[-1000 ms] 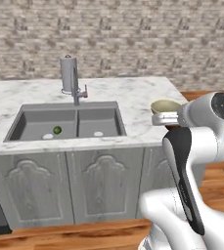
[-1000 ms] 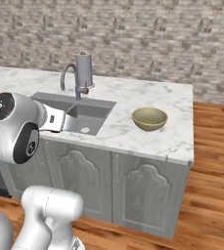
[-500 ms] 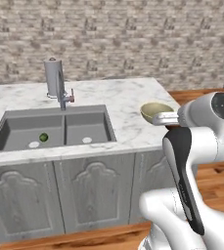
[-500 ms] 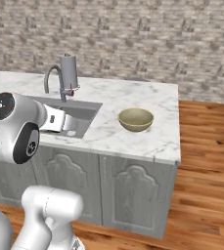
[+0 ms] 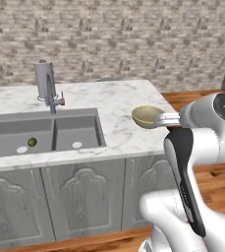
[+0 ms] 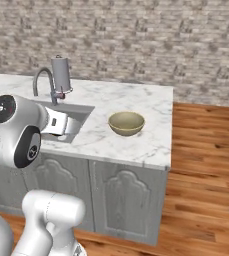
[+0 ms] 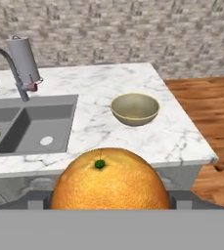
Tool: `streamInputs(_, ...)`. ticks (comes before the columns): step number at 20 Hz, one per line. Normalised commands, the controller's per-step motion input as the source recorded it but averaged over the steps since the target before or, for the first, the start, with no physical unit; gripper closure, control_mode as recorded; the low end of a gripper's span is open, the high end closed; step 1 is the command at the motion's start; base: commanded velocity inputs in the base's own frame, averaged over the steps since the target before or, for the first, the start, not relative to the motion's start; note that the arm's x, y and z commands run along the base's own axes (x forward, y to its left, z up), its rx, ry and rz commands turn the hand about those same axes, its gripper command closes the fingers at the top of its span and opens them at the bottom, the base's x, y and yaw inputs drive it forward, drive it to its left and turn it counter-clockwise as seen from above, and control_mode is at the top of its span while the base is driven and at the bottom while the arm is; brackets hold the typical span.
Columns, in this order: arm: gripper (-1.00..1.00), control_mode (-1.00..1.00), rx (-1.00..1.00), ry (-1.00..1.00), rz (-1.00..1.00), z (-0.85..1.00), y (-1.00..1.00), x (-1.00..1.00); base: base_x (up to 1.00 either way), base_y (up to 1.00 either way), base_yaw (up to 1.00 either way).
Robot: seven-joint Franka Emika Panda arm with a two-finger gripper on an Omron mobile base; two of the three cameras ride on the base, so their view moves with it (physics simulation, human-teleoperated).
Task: Pick the oranges from the cabinet and place them in one bowl. Pick the avocado from the sink and place it in the other bowl.
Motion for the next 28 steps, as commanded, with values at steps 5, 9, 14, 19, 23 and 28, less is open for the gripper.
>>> streamInputs(5, 1.0, 1.0, 0.0, 0.0, 0.0, 0.0, 0.0, 0.0, 0.3, -0.38, 0.0)
streamInputs(9, 1.0, 1.0, 0.0, 0.0, 0.0, 0.0, 0.0, 0.0, 0.35, -0.34, 0.0)
streamInputs(14, 1.0, 1.0, 0.0, 0.0, 0.0, 0.0, 0.0, 0.0, 0.38, -0.3, 0.0)
streamInputs(19, 1.0, 1.0, 0.0, 0.0, 0.0, 0.0, 0.0, 0.0, 0.4, -0.3, 0.0)
streamInputs(23, 1.0, 1.0, 0.0, 0.0, 0.0, 0.0, 0.0, 0.0, 0.36, -0.31, 0.0)
streamInputs(28, 1.0, 1.0, 0.0, 0.0, 0.0, 0.0, 0.0, 0.0, 0.34, -0.34, 0.0)
